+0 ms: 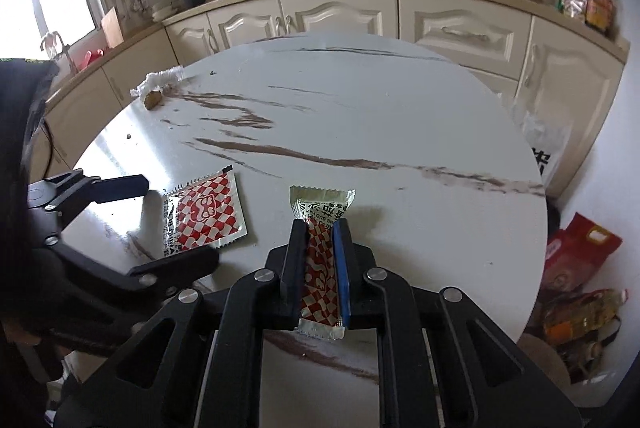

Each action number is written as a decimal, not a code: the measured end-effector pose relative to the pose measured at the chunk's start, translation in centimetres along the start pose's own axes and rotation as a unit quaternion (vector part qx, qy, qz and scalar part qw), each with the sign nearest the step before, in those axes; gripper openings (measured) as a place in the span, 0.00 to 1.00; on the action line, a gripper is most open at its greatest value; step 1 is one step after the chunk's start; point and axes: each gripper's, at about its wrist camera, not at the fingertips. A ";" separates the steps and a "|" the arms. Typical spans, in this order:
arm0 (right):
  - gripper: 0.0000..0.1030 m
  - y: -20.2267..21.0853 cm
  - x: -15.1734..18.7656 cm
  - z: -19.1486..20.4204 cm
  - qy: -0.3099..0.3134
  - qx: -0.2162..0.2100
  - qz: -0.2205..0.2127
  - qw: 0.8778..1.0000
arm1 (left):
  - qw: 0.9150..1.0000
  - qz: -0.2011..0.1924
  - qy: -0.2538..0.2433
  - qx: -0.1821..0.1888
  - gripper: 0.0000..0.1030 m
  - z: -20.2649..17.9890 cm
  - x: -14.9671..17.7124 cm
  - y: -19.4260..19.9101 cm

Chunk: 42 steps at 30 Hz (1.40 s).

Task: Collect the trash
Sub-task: 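Grasp one red-checked sachet with the right tool while the left grasps the other, then carry both sachets over the blue bin and open both tools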

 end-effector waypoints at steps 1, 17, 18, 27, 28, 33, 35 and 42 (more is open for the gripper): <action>0.13 0.0 0.0 -0.1 -0.003 -0.002 -0.001 1.000 | 1.000 -0.002 -0.002 0.003 0.99 -0.1 -0.2 -0.3; 0.13 -0.5 -0.4 2.4 -0.021 -0.016 -0.001 1.000 | 0.998 -0.022 -0.024 0.046 0.34 1.2 0.4 0.7; 0.13 -0.5 -0.4 2.7 -0.022 -0.015 0.000 1.000 | 0.998 -0.023 -0.021 0.047 0.31 1.7 0.4 1.3; 0.12 -0.6 -0.4 4.9 -0.038 -0.025 0.004 0.999 | 0.995 -0.030 -0.007 0.097 0.07 4.0 1.1 4.1; 0.12 -0.7 -0.5 5.3 -0.038 -0.027 0.005 0.999 | 0.994 -0.034 -0.006 0.101 0.05 4.3 1.3 4.5; 0.12 0.0 -1.0 6.9 -0.037 -0.025 -0.007 0.999 | 0.991 -0.053 0.010 0.124 0.01 6.4 1.5 7.2; 0.12 0.7 -1.7 7.9 -0.030 -0.024 -0.013 0.999 | 0.989 -0.063 0.015 0.133 0.00 7.4 1.7 8.5; 0.12 2.1 -4.7 12.6 0.004 -0.022 -0.045 0.999 | 0.982 -0.094 0.057 0.152 0.00 13.5 2.9 12.3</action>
Point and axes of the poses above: each gripper's, at about its wrist camera, not at the fingertips, and y roughly against the way its jaws point, z to its left, x to its underside, and after that the axes turned 12 degrees about y, right-handed
